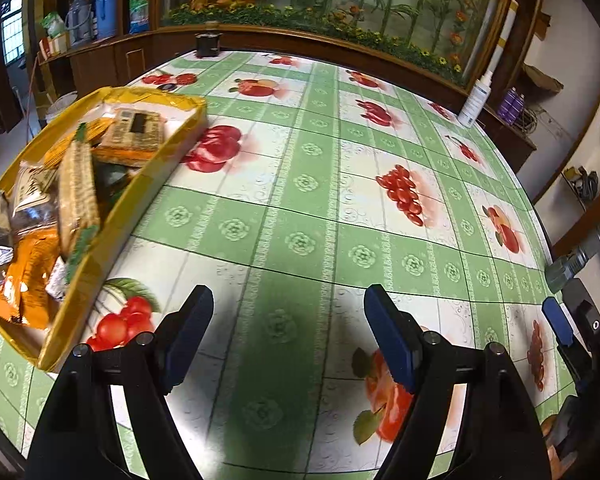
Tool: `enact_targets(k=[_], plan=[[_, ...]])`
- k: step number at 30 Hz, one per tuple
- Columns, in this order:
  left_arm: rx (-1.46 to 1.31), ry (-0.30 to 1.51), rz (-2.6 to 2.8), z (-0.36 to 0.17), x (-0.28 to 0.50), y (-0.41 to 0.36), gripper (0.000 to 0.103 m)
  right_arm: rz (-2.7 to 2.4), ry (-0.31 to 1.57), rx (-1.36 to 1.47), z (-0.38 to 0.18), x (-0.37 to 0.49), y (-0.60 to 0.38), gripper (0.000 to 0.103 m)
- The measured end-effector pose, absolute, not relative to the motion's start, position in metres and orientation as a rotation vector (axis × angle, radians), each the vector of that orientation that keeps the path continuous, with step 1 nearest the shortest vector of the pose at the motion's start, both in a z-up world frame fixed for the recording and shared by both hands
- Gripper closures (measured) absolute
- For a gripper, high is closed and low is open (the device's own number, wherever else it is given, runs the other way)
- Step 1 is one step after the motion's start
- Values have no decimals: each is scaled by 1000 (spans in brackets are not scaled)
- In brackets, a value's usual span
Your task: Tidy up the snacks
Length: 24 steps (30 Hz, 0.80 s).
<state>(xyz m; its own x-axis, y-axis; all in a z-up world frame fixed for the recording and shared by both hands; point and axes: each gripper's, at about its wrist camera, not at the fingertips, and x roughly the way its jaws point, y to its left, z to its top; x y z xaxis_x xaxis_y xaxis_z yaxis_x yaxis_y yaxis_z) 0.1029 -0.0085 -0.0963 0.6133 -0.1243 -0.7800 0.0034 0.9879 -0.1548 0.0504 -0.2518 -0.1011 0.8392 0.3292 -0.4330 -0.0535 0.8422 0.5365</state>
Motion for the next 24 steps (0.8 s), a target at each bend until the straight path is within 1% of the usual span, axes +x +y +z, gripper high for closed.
enact_targets(k=[6,10,15,20,22,24], plan=[[-40,891,-49,-101,110,-31,25,164,613,450,-106,58,-238,11],[-31,891,-59,-100,111,-34,25,151,652,413,-108,62,-233,11],[37,809,-36,-83,101,-34,25,174,666,378,-106,65,-224,11],[27,748,8,-57,84,-9,25,195,661,365,-99,63,-216,11],[-2,730,40,-51,74,9,18,208,657,355,-95,63,-210,11],[-29,721,83,-49,63,29,18,240,670,341,-93,66,-199,11]])
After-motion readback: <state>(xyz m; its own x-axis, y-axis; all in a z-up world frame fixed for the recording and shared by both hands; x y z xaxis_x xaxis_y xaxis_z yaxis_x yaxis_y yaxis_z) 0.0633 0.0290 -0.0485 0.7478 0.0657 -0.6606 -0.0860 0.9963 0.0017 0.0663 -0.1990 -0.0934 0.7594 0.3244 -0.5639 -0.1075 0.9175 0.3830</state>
